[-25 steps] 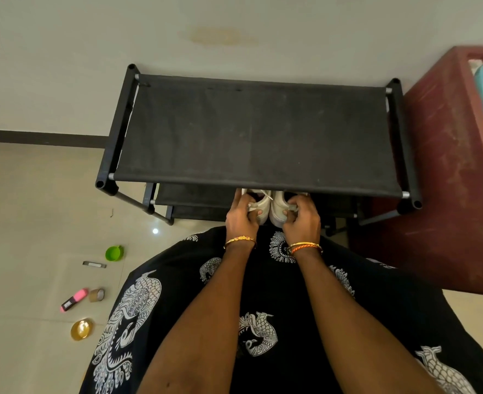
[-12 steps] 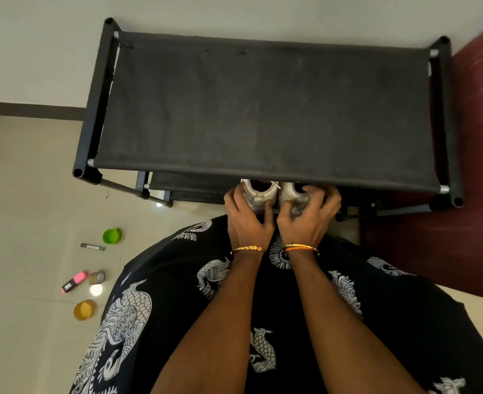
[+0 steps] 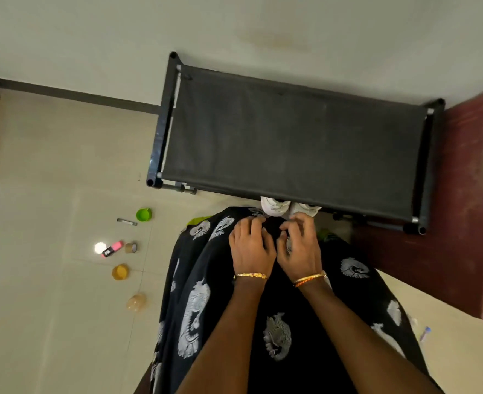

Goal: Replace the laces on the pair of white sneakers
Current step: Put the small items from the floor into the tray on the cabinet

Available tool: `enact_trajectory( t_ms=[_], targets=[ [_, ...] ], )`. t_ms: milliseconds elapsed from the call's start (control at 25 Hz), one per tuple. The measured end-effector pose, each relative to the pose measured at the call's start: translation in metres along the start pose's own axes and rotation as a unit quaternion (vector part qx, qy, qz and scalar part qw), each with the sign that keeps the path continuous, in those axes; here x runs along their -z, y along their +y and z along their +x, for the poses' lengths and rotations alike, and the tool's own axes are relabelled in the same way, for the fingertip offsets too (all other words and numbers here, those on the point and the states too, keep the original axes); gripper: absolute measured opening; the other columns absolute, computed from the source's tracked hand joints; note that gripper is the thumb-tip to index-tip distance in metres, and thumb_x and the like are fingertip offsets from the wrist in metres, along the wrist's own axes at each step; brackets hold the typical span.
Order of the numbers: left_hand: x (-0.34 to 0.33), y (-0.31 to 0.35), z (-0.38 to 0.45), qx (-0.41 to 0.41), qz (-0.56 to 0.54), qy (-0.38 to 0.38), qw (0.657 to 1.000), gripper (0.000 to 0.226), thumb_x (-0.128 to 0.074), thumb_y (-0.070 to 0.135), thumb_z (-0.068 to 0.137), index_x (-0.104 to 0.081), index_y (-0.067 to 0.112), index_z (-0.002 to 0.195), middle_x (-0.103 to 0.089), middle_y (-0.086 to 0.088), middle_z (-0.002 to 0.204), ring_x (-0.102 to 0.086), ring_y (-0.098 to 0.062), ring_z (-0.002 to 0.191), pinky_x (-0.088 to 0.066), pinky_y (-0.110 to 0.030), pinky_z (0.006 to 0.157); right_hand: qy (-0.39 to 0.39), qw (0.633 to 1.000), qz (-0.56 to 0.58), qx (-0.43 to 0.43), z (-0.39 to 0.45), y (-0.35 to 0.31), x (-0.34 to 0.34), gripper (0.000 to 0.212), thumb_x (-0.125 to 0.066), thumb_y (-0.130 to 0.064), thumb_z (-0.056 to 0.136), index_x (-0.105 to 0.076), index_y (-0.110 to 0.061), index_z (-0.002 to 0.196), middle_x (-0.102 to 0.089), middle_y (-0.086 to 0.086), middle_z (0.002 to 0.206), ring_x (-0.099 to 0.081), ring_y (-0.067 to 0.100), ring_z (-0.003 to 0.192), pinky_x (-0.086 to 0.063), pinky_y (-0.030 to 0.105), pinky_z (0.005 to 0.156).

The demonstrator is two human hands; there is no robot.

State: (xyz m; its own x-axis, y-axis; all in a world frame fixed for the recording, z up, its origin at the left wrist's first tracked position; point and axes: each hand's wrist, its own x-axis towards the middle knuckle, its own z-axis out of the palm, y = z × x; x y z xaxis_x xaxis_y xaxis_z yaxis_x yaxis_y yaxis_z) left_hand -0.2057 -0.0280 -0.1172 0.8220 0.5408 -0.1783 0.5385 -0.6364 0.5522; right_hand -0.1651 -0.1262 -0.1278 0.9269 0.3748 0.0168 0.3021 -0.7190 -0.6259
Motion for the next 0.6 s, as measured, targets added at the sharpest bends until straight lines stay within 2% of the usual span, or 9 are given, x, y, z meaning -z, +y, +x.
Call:
enact_trajectory(
  t_ms=[80, 160, 280, 440, 600],
  targets=[
    [0.025, 0.002, 0.003, 0.056, 0.002, 0.000, 0.998, 0.033, -0.039, 0.023, 0.080, -0.063, 0.010, 0.099, -0.063, -0.009, 0.101, -0.060, -0.030, 0.097, -0.049, -0.044, 0.082, -0.028, 0.998, -0.031, 0.051, 0.014, -0.024, 0.012, 0.020, -0.046, -0.012, 0.082, -0.061, -0.003, 0.091, -0.050, 0.013, 0.113, -0.050, 0.022, 0.101, -0.052, 0.036, 0.081],
    [0.047, -0.007, 0.005, 0.134, 0.006, -0.003, 0.991, 0.030, -0.046, 0.019, 0.081, -0.060, 0.008, 0.105, -0.061, -0.012, 0.106, -0.056, -0.033, 0.103, -0.046, -0.048, 0.088, -0.053, 0.993, -0.057, 0.089, 0.029, -0.048, 0.017, 0.023, -0.045, -0.013, 0.083, -0.061, -0.004, 0.096, -0.052, 0.018, 0.117, -0.048, 0.026, 0.106, -0.049, 0.042, 0.087],
    [0.078, -0.029, 0.008, 0.210, 0.019, 0.019, 0.977, 0.030, -0.054, 0.015, 0.084, -0.055, 0.007, 0.113, -0.055, -0.014, 0.116, -0.051, -0.034, 0.111, -0.043, -0.047, 0.094, -0.102, 0.981, -0.076, 0.147, 0.048, -0.085, 0.011, 0.031, -0.044, -0.015, 0.084, -0.059, -0.005, 0.108, -0.049, 0.018, 0.128, -0.048, 0.031, 0.114, -0.045, 0.043, 0.093],
    [0.116, -0.061, 0.007, 0.285, -0.001, 0.107, 0.953, 0.035, -0.052, 0.016, 0.089, -0.051, 0.004, 0.121, -0.049, -0.020, 0.128, -0.047, -0.036, 0.119, -0.043, -0.046, 0.093, -0.206, 0.943, -0.098, 0.242, 0.060, -0.137, -0.013, 0.041, -0.042, -0.021, 0.087, -0.046, -0.006, 0.125, -0.043, 0.020, 0.140, -0.043, 0.034, 0.127, -0.045, 0.045, 0.099],
    [0.148, -0.114, -0.004, 0.399, -0.014, 0.184, 0.898, 0.039, -0.053, 0.015, 0.089, -0.050, 0.001, 0.125, -0.046, -0.024, 0.134, -0.044, -0.041, 0.123, -0.042, -0.048, 0.093, -0.284, 0.902, -0.115, 0.304, 0.069, -0.194, -0.051, 0.046, -0.040, -0.023, 0.087, -0.044, -0.005, 0.129, -0.042, 0.020, 0.142, -0.040, 0.033, 0.130, -0.043, 0.043, 0.099]
  ],
)
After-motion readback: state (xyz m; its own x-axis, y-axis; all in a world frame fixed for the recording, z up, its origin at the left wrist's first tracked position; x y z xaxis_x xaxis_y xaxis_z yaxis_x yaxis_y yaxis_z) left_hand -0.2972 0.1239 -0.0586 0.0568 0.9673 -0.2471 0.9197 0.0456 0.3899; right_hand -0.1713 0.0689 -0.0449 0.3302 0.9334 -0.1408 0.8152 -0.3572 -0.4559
